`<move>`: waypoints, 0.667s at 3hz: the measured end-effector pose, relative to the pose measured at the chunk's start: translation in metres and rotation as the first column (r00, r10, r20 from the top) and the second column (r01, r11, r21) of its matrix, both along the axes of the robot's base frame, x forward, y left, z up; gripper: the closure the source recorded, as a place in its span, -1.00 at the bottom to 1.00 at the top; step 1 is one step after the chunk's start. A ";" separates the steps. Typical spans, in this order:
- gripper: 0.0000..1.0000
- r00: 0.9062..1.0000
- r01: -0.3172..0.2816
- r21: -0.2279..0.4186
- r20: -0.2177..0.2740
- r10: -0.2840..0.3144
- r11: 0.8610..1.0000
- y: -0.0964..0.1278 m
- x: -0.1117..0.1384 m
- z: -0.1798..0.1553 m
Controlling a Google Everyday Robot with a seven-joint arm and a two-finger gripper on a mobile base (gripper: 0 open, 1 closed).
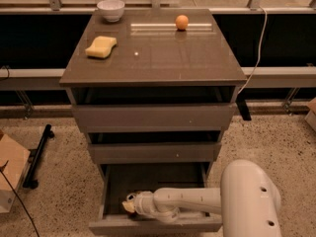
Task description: Pick coke can from bottom drawer and place on counter
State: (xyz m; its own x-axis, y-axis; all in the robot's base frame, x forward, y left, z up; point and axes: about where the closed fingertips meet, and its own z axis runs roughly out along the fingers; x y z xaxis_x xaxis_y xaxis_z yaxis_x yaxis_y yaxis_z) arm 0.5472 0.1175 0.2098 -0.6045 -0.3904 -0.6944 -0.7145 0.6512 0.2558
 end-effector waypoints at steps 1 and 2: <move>1.00 0.993 -0.116 0.012 0.025 0.116 0.993 -0.002 -0.020 0.042; 1.00 0.970 -0.240 0.024 0.054 0.238 0.970 0.000 -0.040 0.079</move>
Offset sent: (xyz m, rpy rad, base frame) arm -0.0650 -0.0025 0.1266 0.0488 -0.0874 0.3940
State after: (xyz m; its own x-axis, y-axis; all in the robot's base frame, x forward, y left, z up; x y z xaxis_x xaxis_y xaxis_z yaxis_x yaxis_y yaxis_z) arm 0.5069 0.1174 0.2892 -0.4598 -0.4979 -0.7353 -0.8611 0.4523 0.2322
